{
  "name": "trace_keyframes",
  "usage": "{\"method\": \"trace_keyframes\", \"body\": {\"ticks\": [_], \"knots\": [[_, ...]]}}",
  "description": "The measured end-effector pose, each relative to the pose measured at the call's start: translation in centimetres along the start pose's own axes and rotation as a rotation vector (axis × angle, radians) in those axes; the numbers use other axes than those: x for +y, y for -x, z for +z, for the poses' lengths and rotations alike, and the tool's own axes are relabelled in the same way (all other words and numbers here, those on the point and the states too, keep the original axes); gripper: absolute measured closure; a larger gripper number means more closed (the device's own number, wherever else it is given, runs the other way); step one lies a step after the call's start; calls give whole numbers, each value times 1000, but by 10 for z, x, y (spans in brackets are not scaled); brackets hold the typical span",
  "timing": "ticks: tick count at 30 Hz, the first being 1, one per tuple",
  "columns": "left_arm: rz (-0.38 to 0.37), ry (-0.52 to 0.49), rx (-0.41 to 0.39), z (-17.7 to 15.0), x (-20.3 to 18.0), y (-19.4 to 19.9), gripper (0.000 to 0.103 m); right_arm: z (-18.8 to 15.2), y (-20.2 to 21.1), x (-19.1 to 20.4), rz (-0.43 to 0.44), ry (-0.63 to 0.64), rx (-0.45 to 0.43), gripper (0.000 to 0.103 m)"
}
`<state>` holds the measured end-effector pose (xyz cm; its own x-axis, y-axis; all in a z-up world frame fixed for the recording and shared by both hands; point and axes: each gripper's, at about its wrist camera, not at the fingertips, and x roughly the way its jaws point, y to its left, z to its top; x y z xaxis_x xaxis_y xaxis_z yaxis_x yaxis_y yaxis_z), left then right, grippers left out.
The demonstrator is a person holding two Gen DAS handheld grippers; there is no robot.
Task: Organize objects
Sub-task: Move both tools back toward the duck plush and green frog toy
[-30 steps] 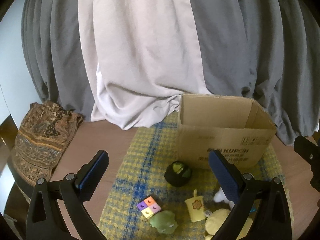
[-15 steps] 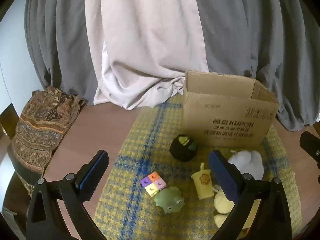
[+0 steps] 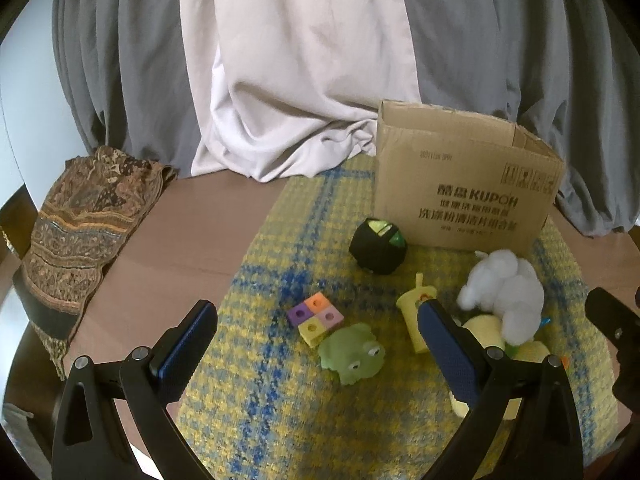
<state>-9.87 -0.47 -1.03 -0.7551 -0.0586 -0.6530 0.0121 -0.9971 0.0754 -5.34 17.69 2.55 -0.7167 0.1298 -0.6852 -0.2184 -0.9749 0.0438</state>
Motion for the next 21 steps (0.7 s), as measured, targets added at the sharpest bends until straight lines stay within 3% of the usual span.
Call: {"method": "trace_keyframes", "body": {"ticks": [6, 21], "knots": [[16, 12, -12, -11, 4, 1, 1, -12, -7, 1, -4, 2, 26, 7], [25, 9, 60, -35, 9, -22, 1, -41, -32, 14, 3, 32, 120, 7]]}}
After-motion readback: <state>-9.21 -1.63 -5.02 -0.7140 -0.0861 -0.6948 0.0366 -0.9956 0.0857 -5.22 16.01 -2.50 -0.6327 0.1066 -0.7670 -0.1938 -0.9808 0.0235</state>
